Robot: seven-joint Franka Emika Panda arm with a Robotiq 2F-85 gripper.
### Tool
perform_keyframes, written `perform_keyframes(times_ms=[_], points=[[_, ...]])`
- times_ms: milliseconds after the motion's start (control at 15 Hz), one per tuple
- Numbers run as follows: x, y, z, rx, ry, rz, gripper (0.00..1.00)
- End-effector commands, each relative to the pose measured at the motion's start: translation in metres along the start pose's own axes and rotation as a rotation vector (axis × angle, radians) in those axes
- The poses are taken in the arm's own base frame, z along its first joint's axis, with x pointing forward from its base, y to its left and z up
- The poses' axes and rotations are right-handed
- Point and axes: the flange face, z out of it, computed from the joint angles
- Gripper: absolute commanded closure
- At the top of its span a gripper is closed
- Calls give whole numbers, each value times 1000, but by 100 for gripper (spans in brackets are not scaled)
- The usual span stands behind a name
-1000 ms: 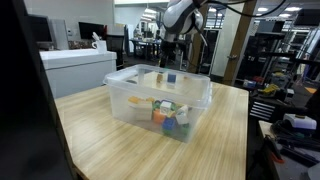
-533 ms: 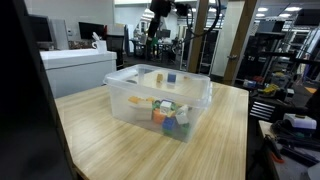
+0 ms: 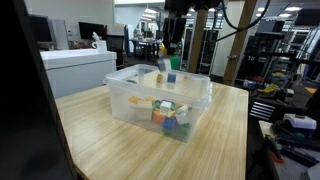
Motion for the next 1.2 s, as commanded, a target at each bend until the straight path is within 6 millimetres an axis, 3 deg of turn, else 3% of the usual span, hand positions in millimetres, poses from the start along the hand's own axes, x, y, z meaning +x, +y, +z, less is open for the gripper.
perform_keyframes(times_ms=[0,200,333,467,667,1000,1067,1133], points=[[-17,-2,-3,2,-14,-11,0],[-16,16,-20,-16,50,68,0],[-21,46,-35,-43,97,144,0],[-39,83,-41,-69,108,166,0],[-85,150,-28,-138,91,223,0],[-153,253,39,-207,-37,425,0],[-149,222,18,-173,9,372,0],[-158,237,32,-180,-15,397,0]])
